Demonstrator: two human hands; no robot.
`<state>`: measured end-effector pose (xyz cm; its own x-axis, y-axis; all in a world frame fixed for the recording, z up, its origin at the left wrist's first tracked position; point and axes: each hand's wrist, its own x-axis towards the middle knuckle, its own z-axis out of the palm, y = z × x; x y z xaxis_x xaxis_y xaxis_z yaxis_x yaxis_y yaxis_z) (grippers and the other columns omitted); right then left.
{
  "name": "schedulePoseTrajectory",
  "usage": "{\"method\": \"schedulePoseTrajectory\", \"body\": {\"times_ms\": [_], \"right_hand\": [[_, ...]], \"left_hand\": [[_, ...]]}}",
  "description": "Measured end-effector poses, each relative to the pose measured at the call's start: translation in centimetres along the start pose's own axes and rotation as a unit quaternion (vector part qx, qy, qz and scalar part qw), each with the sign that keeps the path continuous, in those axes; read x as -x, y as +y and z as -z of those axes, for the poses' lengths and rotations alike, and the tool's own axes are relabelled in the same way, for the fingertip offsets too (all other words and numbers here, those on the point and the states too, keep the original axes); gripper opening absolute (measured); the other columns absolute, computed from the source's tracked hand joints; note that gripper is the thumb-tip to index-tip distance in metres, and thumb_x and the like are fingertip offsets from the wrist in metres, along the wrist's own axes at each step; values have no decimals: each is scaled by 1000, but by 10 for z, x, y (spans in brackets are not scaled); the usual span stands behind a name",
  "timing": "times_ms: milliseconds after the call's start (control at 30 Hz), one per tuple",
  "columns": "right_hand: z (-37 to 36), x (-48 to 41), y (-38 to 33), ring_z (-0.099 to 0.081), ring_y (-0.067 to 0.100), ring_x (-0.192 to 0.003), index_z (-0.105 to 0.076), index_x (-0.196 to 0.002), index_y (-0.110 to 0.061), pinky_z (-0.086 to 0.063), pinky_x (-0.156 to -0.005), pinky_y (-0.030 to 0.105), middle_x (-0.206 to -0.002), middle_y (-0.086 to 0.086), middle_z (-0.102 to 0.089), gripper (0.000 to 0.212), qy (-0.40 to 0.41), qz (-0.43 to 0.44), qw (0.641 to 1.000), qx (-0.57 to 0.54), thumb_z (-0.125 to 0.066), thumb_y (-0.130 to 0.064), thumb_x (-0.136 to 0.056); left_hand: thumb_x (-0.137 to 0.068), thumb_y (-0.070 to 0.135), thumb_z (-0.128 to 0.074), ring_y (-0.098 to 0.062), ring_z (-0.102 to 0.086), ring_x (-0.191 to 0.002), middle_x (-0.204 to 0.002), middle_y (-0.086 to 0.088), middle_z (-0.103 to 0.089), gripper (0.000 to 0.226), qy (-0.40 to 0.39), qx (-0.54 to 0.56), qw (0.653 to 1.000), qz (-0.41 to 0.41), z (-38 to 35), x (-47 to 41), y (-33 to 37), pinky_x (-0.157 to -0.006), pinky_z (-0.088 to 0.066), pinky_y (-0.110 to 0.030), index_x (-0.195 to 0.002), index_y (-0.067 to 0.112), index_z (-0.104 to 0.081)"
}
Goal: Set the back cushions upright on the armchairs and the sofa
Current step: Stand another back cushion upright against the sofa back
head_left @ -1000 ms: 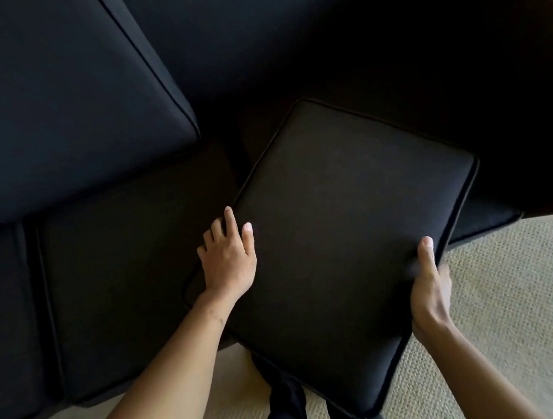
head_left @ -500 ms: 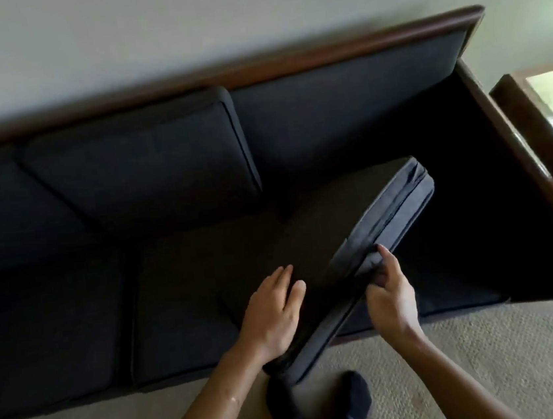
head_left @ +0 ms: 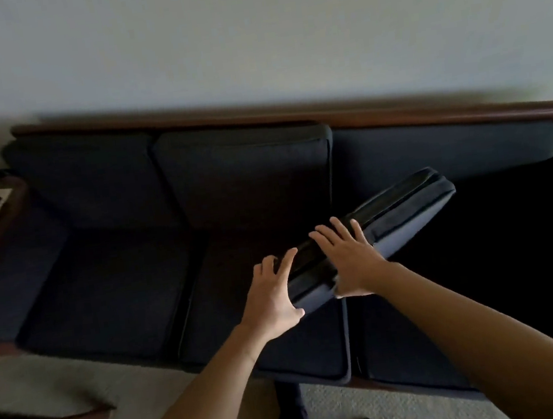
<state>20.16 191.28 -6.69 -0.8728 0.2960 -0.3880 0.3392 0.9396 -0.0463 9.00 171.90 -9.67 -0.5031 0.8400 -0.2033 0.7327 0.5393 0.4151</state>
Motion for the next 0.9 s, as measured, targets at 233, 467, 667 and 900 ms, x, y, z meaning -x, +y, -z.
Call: {"method": "schedulePoseTrajectory", "body": {"times_ms": [233, 467, 667, 900], "right_hand": [[12, -49, -19, -15, 36, -155, -12, -164, -28, 0, -124, 70, -163, 9, -24, 120, 17, 15, 1000, 5, -84, -47, -69], [27, -48, -19, -24, 29, -152, -22, -159, -32, -12, -124, 68, -157, 2, -34, 108, 31, -16, 999, -12, -80, -60, -72], [49, -18, -20, -43, 21, -138, -39, -145, -32, -24, -121, 67, -137, -9, -49, 100, 154, -62, 975, -150, -87, -57, -61], [78, 25, 1, -66, 23, -107, -51, -139, -26, -55, -89, 39, -125, -11, -62, 112, 290, -104, 888, -341, -86, -68, -42]], "left_hand": [[-61, 32, -96, -4, -61, -121, -132, 16, -58, 99, -4, 304, 947, 100, 3, -14, -66, -98, -56, -23, -143, 36, -41], [-57, 32, -98, -4, -70, -104, -112, 15, -70, 75, 37, 308, 949, 46, 19, -30, -72, -86, -61, -33, -121, 30, -59], [-53, 39, -94, -4, -66, -107, -114, 19, -70, 79, 51, 241, 968, -44, 105, -46, -57, -94, -57, -35, -126, 30, -65], [-56, 51, -90, -9, -58, -106, -113, 14, -61, 89, 43, 96, 974, -203, 208, -68, 20, -101, -48, -34, -135, 20, -63]]}}
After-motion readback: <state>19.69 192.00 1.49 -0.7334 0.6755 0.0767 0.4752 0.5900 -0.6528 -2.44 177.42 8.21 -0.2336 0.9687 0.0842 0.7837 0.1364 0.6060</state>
